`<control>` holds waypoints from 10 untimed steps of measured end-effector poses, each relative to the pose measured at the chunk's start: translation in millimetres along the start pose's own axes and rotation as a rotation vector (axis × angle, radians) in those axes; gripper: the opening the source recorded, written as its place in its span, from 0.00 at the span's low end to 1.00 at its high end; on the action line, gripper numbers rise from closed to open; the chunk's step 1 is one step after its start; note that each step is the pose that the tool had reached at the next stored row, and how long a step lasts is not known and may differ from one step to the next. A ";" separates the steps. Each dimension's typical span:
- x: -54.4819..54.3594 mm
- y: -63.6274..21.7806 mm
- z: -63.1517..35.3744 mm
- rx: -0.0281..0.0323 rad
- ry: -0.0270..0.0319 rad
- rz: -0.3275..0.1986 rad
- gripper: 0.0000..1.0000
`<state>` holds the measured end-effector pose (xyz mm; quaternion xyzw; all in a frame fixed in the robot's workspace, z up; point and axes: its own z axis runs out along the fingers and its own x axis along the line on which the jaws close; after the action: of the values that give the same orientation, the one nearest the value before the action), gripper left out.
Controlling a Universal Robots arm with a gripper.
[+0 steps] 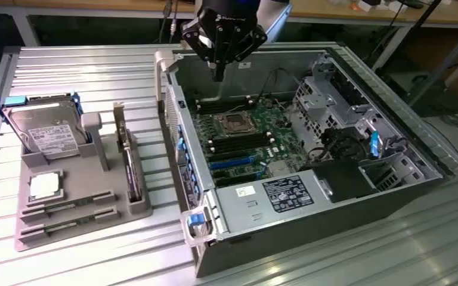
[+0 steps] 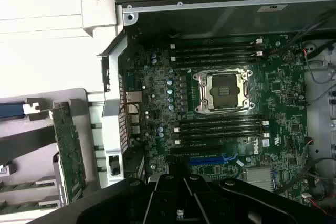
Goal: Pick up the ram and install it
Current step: 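Reach for the ram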
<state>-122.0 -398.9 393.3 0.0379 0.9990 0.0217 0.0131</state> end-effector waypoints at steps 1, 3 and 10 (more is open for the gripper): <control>0.0 0.0 0.0 -0.0003 0.0001 0.000 0.10; 0.1 0.0 0.0 -0.0003 0.0001 0.000 0.10; 17.2 -3.9 -0.7 -0.0002 0.0002 -0.002 0.10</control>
<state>-139.4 -401.5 393.4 0.0367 0.9990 0.0218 0.0130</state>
